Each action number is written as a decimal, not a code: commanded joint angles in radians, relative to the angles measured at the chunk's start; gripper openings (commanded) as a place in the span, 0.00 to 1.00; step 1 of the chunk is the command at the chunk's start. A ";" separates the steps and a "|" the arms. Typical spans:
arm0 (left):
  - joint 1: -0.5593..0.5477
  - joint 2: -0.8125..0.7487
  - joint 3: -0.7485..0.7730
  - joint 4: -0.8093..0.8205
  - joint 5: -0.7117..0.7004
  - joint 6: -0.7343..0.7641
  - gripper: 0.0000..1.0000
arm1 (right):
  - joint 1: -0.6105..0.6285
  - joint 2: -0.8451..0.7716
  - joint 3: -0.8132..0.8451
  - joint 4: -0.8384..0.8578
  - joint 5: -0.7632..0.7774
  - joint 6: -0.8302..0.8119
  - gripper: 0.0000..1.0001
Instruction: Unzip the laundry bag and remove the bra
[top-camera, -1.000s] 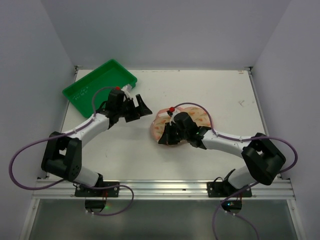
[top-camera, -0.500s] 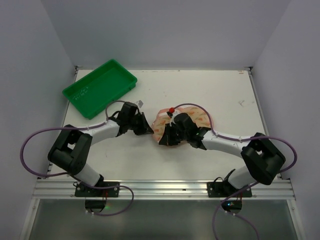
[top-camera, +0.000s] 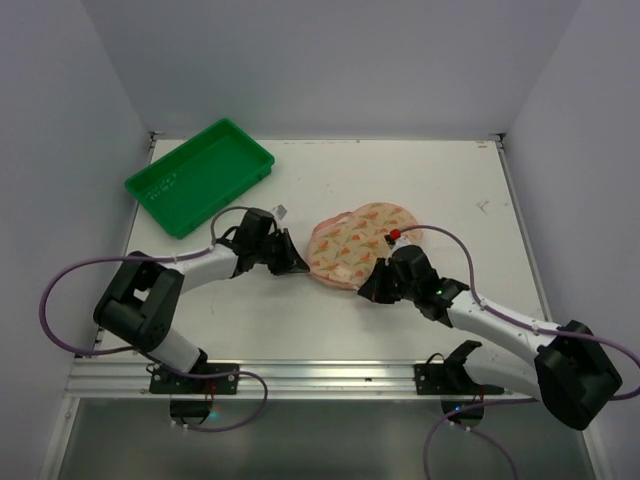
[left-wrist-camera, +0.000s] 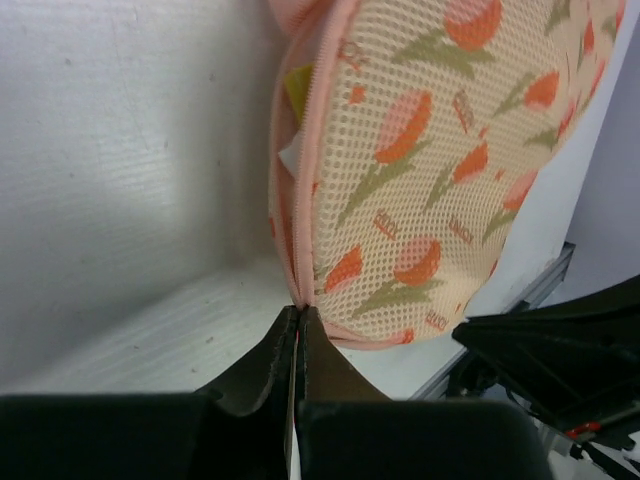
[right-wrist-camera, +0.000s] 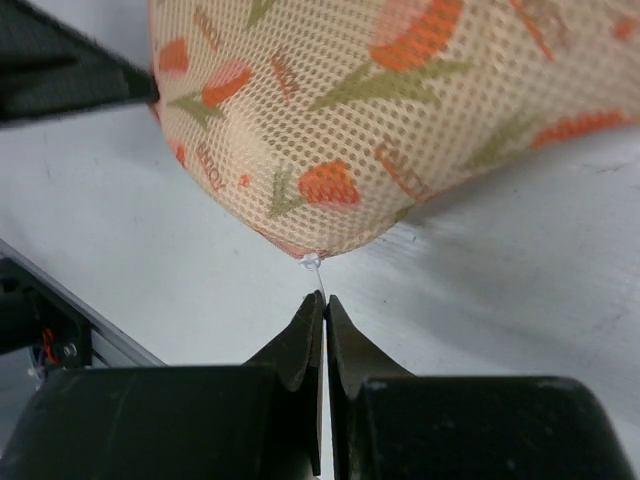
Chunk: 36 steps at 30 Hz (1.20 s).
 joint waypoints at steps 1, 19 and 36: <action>0.045 -0.071 -0.044 0.036 -0.085 0.008 0.00 | -0.062 -0.054 -0.028 -0.146 0.057 -0.003 0.00; -0.251 -0.491 -0.202 0.084 -0.381 -0.042 0.94 | -0.073 0.048 0.320 -0.229 0.213 -0.138 0.88; -0.017 -0.093 0.084 0.078 -0.146 0.288 0.81 | -0.142 0.499 0.603 -0.160 0.063 -0.201 0.91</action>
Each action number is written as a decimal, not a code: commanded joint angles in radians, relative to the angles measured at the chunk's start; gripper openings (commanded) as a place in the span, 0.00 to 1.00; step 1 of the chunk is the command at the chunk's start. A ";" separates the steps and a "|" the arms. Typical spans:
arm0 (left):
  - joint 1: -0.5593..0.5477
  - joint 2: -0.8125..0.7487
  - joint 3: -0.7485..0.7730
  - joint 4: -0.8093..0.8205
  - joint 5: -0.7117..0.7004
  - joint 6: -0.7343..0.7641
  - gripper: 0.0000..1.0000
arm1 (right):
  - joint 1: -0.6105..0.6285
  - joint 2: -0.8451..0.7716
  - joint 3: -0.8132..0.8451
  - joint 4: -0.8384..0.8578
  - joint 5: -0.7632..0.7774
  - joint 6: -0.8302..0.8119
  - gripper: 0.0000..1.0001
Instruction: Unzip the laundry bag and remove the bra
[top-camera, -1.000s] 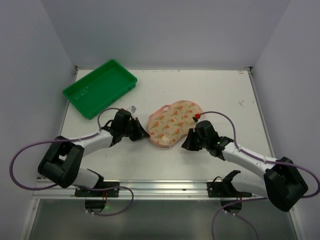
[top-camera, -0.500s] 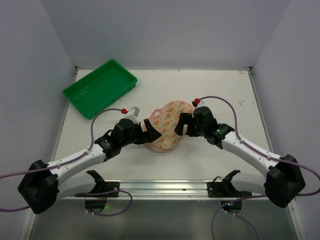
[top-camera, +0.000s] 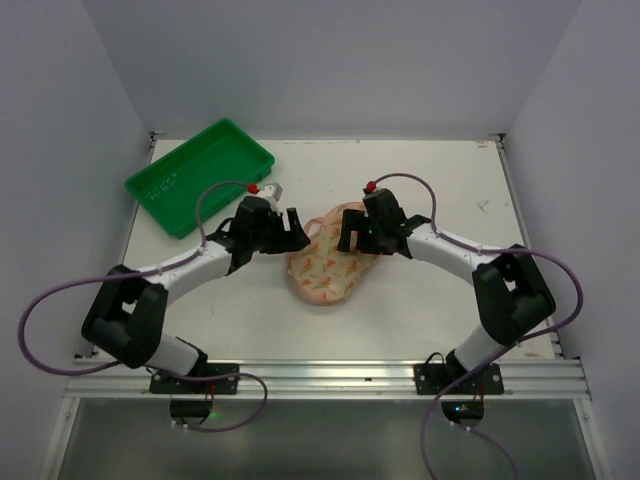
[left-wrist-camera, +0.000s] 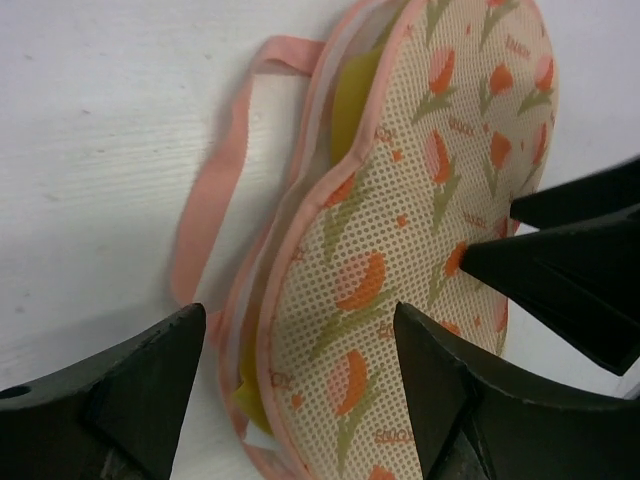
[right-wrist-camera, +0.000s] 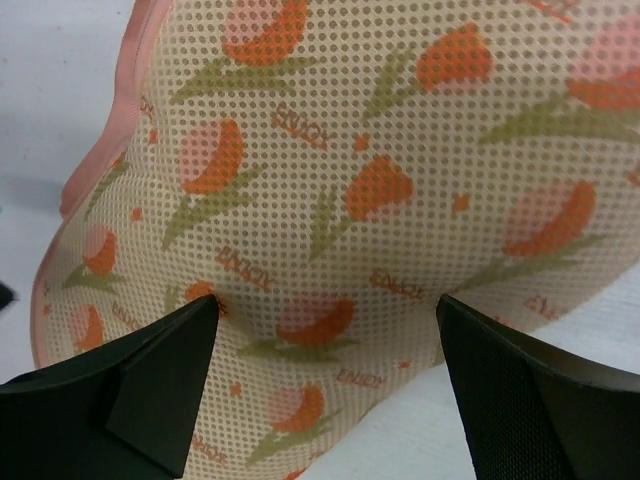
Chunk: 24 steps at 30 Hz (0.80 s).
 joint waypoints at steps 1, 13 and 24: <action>-0.005 0.092 0.050 0.096 0.179 0.060 0.79 | -0.022 0.059 0.110 0.054 -0.104 -0.084 0.91; -0.077 -0.103 -0.264 0.202 0.185 -0.155 0.74 | -0.009 0.305 0.373 0.019 -0.370 -0.254 0.88; -0.006 -0.210 -0.139 -0.030 -0.088 -0.180 0.81 | -0.013 -0.040 0.316 -0.066 -0.156 -0.201 0.97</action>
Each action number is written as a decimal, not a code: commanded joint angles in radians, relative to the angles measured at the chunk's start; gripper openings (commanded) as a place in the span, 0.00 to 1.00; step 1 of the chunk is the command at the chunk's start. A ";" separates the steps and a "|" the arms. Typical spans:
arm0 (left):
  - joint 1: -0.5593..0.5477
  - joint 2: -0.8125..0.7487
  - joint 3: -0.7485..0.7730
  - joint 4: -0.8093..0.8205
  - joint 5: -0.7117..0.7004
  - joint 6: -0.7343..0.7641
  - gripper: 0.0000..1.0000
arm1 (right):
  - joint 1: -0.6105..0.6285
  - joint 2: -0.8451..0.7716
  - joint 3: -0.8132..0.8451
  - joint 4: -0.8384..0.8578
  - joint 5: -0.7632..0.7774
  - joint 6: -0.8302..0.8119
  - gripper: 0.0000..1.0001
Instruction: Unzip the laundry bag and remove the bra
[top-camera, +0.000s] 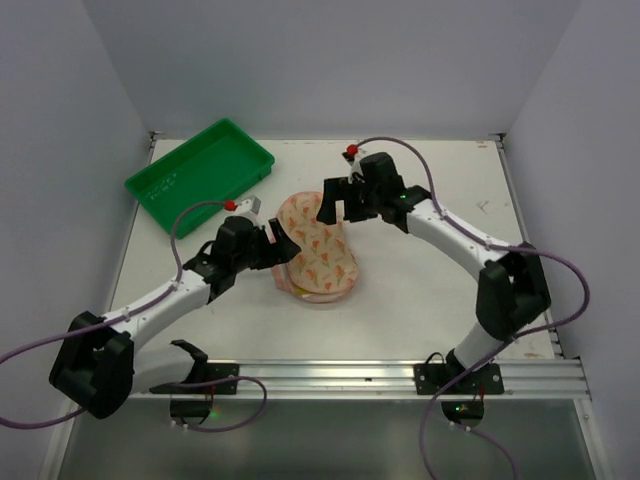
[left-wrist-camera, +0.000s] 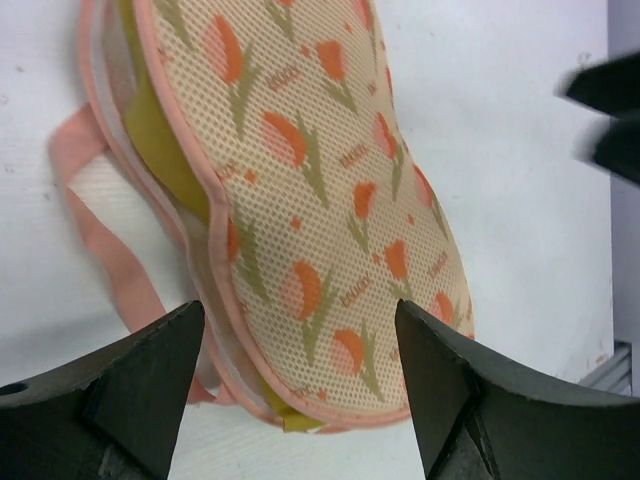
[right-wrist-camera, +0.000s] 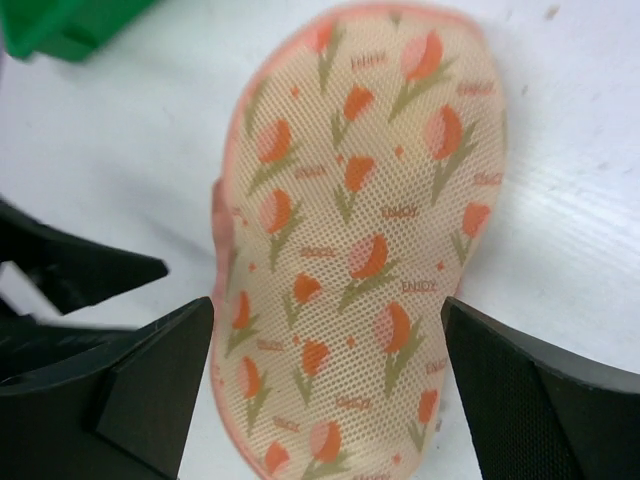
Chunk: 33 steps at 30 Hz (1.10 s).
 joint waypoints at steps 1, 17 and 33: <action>0.025 0.062 0.085 -0.061 -0.070 -0.031 0.81 | -0.002 -0.198 -0.017 -0.029 0.140 0.019 0.99; 0.056 0.391 0.266 0.034 -0.022 -0.036 0.63 | -0.015 -0.719 -0.335 -0.087 0.281 0.050 0.99; 0.033 0.407 0.410 0.143 0.160 -0.039 0.47 | -0.016 -0.842 -0.390 -0.100 0.347 0.042 0.99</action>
